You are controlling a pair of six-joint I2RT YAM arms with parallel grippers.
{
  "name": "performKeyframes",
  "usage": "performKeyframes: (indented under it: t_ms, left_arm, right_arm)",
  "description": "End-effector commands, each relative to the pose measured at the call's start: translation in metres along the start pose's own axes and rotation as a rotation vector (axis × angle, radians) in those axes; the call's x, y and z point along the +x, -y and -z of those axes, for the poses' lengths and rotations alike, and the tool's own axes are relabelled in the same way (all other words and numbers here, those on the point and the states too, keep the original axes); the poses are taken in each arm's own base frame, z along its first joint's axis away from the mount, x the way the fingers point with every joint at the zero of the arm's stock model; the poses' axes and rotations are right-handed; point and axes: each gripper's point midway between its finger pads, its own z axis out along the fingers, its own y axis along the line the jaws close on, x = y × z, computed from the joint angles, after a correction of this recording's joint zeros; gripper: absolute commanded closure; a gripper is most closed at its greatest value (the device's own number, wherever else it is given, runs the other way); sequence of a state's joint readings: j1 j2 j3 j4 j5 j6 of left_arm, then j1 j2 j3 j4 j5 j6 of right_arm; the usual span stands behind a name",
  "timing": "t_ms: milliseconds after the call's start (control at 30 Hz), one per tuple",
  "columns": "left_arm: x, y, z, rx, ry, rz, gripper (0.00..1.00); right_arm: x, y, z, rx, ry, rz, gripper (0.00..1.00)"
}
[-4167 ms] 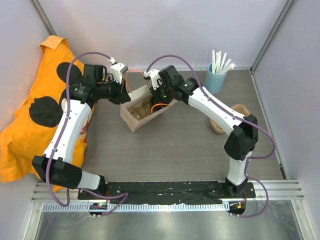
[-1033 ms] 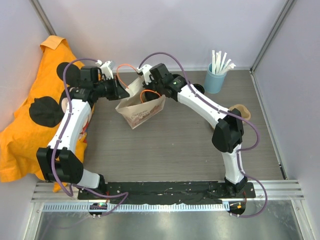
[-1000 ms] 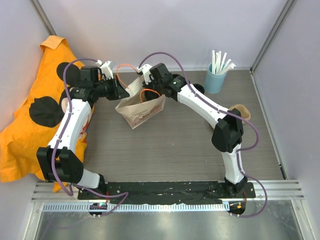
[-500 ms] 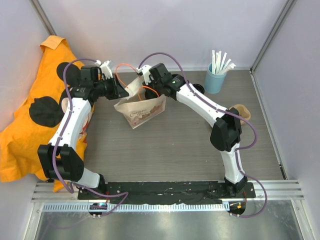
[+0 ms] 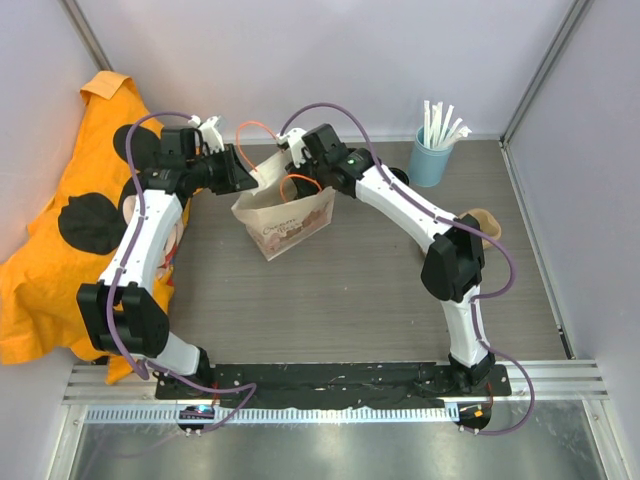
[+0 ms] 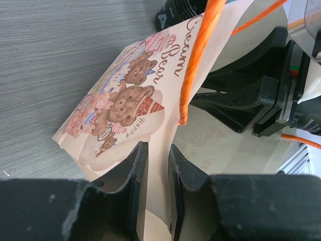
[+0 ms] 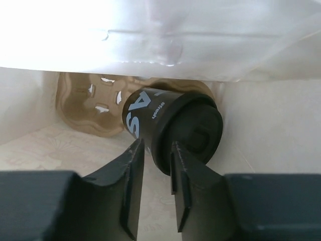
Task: Pack the takeout coffee
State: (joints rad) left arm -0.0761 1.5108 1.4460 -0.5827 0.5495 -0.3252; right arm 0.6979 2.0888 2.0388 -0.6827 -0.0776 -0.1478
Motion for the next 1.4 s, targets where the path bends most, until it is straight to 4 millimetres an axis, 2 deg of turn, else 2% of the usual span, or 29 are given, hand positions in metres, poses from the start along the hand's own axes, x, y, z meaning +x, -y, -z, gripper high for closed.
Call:
performKeyframes:
  t_ms: [0,100,400,700,1033,1267,1367]
  left_arm:
    - [-0.008,-0.002,0.003,-0.012,0.013,-0.022,0.75]
    - [-0.008,-0.002,0.002,-0.013,0.011,-0.020,0.71]
    - [-0.008,-0.003,0.002,-0.014,0.013,-0.019,0.66]
    - [-0.006,0.000,0.001,0.001,0.011,-0.020,0.61]
    - [-0.010,0.022,0.006,0.107,0.015,-0.058,0.41]
    - [-0.012,0.042,0.011,0.185,0.009,-0.103,0.35]
    - [-0.015,0.046,0.014,0.194,0.018,-0.124,0.32]
  right_arm:
    - [-0.020,0.001,0.009,-0.006,0.048,0.011,0.62]
    - [-0.027,0.000,0.014,-0.016,0.068,0.012,0.55]
    - [-0.056,-0.008,0.035,-0.067,0.153,0.024,0.43]
    - [-0.073,-0.015,0.048,-0.107,0.208,0.038,0.31]
    - [-0.109,-0.020,0.092,-0.126,0.333,0.064,0.27]
    - [-0.129,-0.015,0.122,-0.113,0.401,0.073,0.26]
    - [-0.142,-0.008,0.141,-0.095,0.444,0.078,0.26]
